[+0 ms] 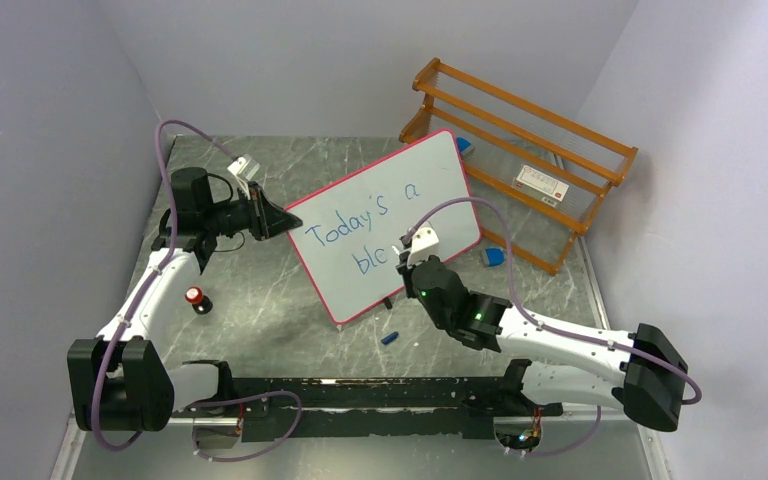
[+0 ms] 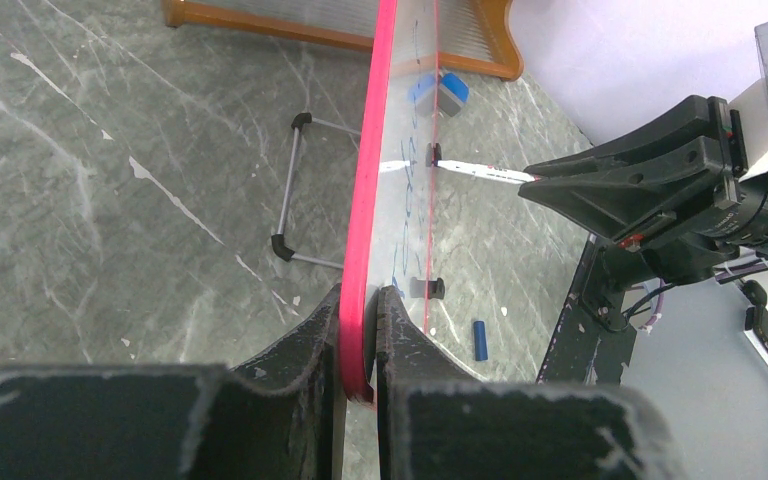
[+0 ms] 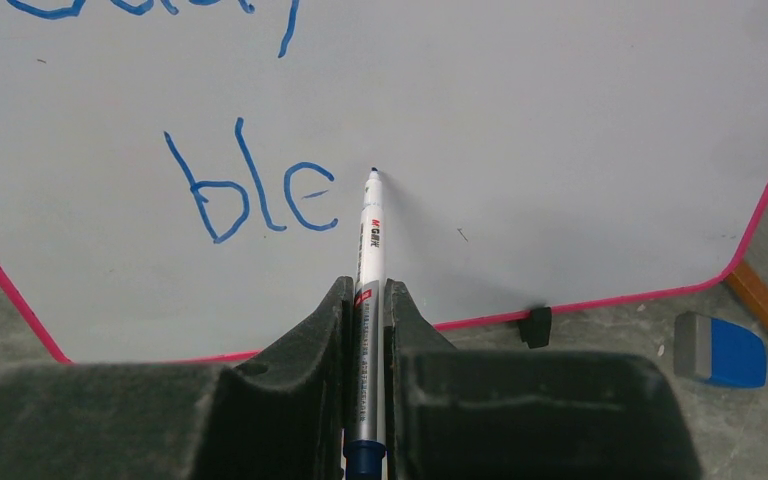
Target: Write a sentence on the whiteboard
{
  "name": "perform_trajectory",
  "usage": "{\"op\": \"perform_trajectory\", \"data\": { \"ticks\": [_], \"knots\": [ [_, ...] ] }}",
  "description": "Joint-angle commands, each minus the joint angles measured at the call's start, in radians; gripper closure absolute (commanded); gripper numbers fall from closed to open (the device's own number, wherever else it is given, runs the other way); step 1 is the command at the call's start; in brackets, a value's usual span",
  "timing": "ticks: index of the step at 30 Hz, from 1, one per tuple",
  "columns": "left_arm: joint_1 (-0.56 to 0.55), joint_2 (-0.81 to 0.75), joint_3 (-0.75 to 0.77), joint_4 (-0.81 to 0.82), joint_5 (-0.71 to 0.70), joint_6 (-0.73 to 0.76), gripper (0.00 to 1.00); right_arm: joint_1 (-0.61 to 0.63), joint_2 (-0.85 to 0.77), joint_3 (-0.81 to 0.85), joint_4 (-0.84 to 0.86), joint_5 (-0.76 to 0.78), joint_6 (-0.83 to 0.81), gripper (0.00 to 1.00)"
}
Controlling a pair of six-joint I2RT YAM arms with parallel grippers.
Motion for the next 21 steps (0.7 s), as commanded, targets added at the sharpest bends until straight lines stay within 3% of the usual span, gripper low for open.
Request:
{"op": "perform_trajectory", "data": {
  "ticks": [1,21],
  "knots": [
    [-0.005,0.024,-0.009,-0.068,-0.094,0.090,0.95,-0.012,0.005,-0.001,0.039,0.000,-0.010,1.00],
    [-0.006,0.026,-0.009,-0.066,-0.091,0.089,0.95,-0.030,0.037,-0.001,0.061,-0.011,-0.019,1.00]
  ]
}}
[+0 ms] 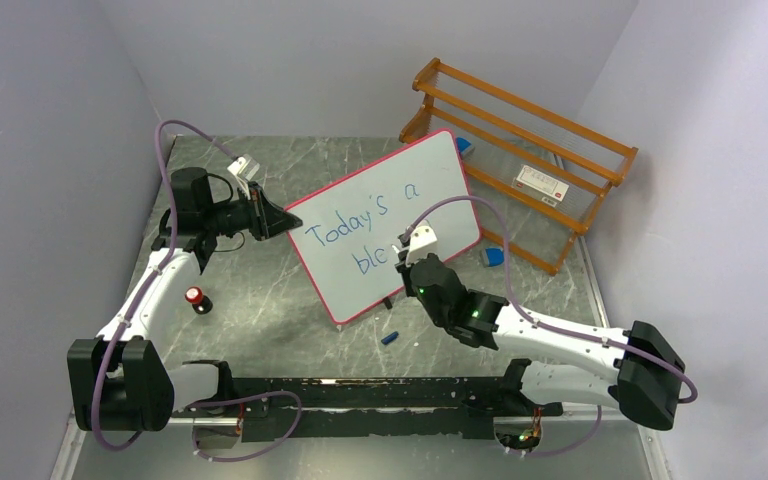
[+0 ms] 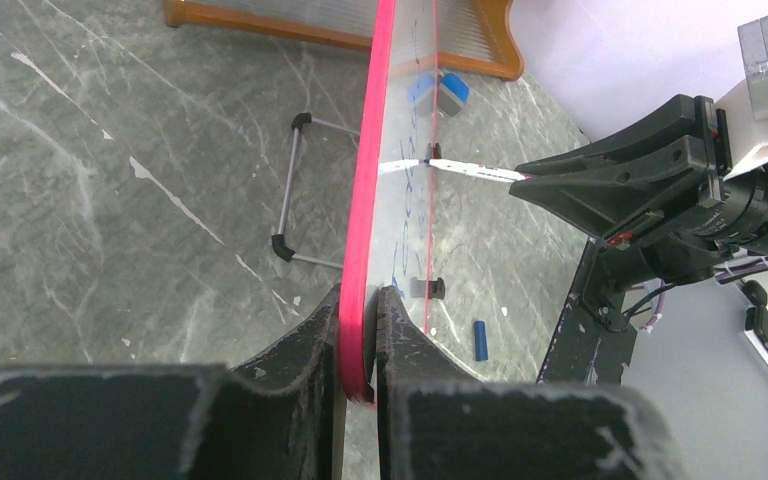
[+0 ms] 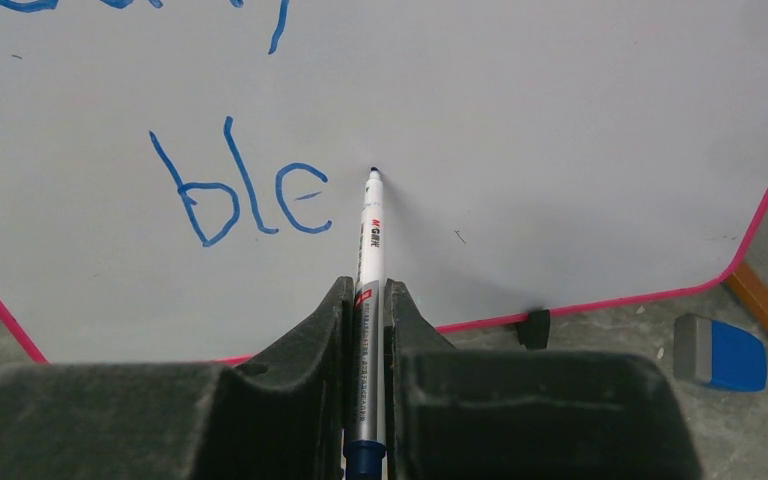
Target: Write a sentence on the whiteboard
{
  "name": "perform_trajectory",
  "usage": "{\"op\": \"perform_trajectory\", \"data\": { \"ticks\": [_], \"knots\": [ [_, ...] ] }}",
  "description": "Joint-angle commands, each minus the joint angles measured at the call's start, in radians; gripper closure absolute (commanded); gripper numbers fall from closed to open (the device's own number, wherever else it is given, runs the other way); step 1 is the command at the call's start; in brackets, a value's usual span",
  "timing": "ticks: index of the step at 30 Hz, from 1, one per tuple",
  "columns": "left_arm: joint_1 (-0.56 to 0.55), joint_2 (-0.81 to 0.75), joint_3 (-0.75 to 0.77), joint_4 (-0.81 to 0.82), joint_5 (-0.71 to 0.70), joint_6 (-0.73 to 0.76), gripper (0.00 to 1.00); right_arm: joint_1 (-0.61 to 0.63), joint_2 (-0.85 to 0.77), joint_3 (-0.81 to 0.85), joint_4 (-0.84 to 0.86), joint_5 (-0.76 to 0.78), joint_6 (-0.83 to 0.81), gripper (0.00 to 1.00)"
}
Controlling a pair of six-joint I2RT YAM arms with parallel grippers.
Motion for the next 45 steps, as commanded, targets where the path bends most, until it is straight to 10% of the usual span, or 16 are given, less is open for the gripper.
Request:
{"op": "perform_trajectory", "data": {
  "ticks": [1,45],
  "knots": [
    [-0.006,0.027,-0.009,-0.067,-0.091,0.088,0.95,-0.010,0.015,-0.001,0.043,0.003,-0.010,1.00],
    [-0.005,0.028,-0.006,-0.073,-0.100,0.092,0.95,-0.009,-0.011,-0.019,-0.044,-0.067,0.020,1.00]
  ]
}}
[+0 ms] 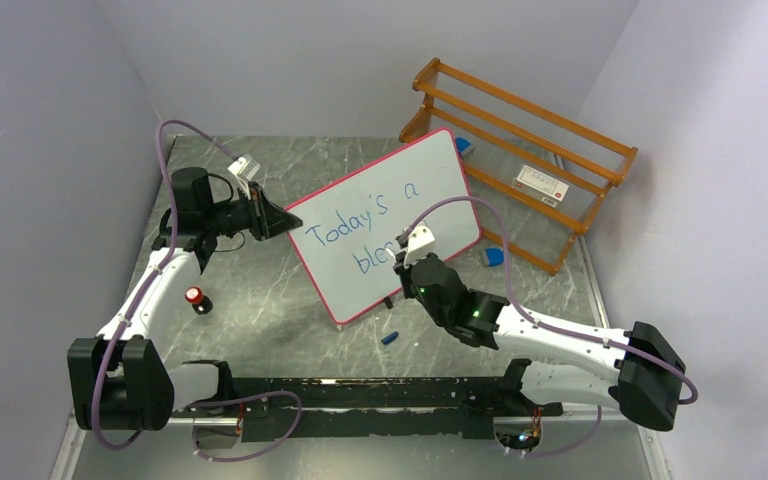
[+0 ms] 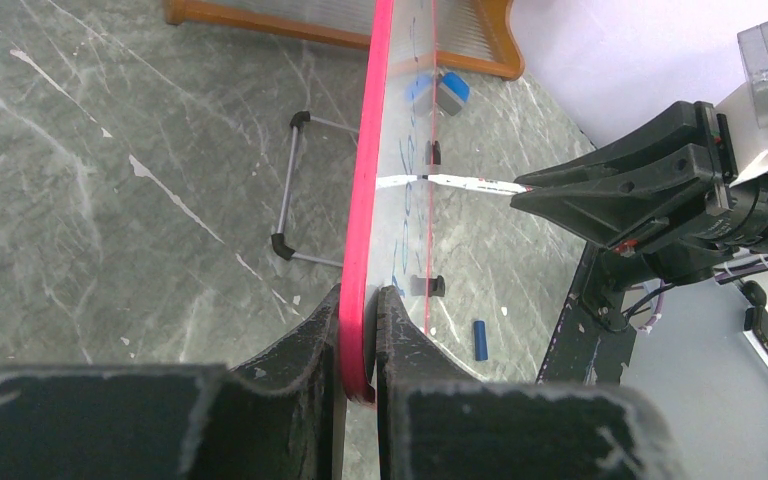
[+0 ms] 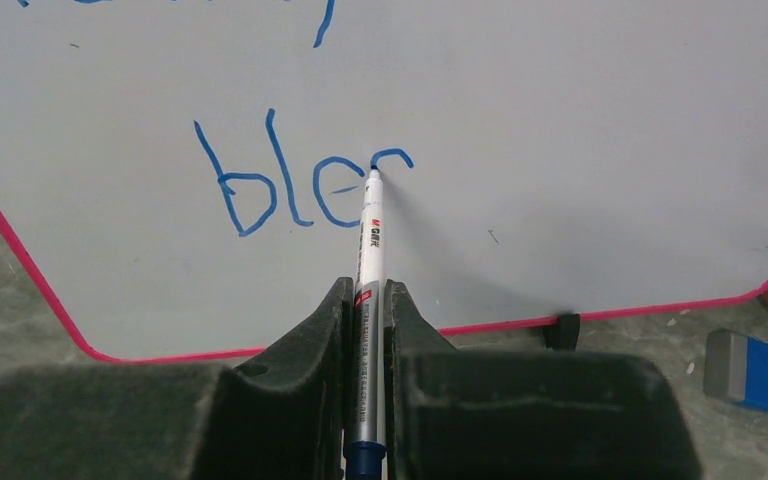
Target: Write a sentence on the whiteboard
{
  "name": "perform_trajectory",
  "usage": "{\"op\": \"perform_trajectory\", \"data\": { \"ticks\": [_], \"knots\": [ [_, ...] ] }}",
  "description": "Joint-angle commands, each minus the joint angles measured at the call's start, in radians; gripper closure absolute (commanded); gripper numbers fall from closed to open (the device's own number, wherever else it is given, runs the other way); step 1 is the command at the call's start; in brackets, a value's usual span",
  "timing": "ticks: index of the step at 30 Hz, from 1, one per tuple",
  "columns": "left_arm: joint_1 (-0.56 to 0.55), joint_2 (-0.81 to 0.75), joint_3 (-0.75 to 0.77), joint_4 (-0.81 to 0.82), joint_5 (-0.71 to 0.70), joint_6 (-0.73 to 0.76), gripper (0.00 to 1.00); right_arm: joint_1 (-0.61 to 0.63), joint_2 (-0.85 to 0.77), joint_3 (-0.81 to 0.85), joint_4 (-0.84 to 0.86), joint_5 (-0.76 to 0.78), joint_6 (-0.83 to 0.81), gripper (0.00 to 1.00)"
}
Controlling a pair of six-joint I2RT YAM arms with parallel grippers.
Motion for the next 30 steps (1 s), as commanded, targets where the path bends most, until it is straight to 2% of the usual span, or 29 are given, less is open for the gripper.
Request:
{"op": "perform_trajectory", "data": {
  "ticks": [1,12,30],
  "knots": [
    [-0.004,0.025,-0.006,-0.072,-0.097,0.092,0.95,-0.005,-0.012,-0.020,-0.056,0.010,0.025,1.00],
    [-0.004,0.023,-0.008,-0.071,-0.098,0.092,0.95,-0.005,-0.032,-0.031,-0.100,0.068,0.058,1.00],
    [-0.004,0.026,-0.007,-0.073,-0.100,0.092,0.95,-0.005,-0.026,-0.038,-0.051,-0.037,0.067,1.00]
  ]
}}
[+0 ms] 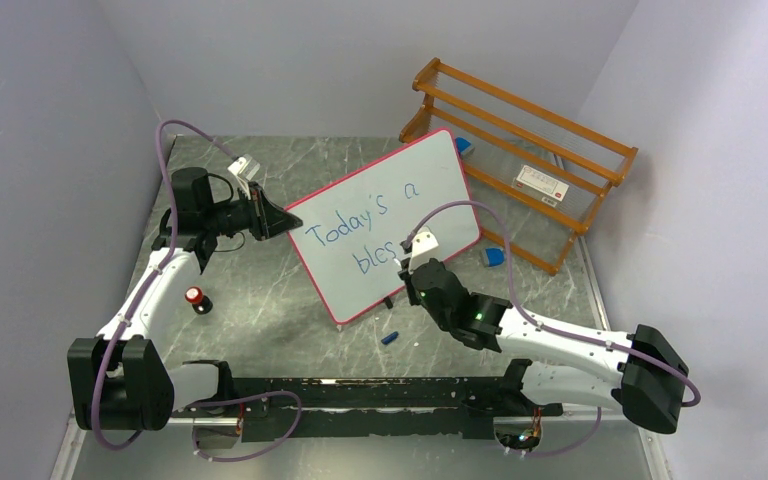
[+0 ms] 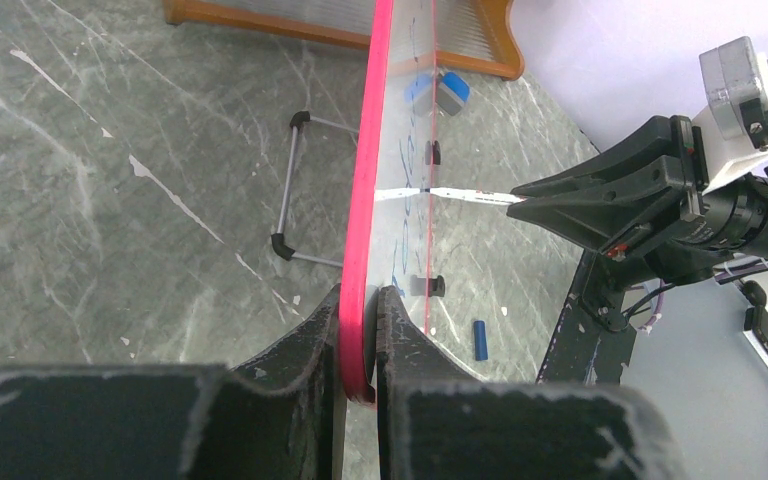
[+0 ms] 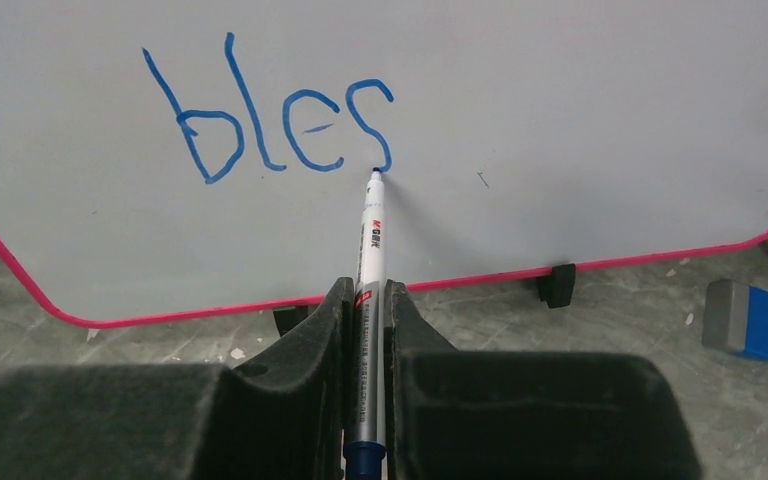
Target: Write a sentence on the whiteboard
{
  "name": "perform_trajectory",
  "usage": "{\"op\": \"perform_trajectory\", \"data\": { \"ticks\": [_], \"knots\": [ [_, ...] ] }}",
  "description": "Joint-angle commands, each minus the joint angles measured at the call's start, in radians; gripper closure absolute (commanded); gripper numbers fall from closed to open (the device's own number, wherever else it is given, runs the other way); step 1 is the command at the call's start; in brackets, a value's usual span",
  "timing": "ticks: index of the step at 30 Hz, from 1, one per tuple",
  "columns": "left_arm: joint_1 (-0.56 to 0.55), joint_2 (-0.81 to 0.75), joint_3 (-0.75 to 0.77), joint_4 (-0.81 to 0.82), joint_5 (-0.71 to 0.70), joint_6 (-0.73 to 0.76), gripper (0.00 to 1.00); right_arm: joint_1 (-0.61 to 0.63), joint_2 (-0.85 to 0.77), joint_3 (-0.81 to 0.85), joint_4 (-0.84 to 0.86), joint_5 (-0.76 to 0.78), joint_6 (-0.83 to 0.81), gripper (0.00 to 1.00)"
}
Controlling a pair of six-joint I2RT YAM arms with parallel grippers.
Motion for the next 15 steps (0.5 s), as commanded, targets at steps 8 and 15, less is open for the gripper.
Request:
{"op": "perform_trajectory", "data": {
  "ticks": [8,15],
  "knots": [
    [-0.005,0.012,-0.008,-0.066,-0.118,0.076,0.88,-0.005,-0.081,-0.013,0.031,-0.008,0.001,1.00],
    [-0.004,-0.062,-0.039,-0.019,-0.138,0.005,0.58,-0.005,-0.149,-0.015,-0.001,0.005,-0.017,1.00]
  ]
}}
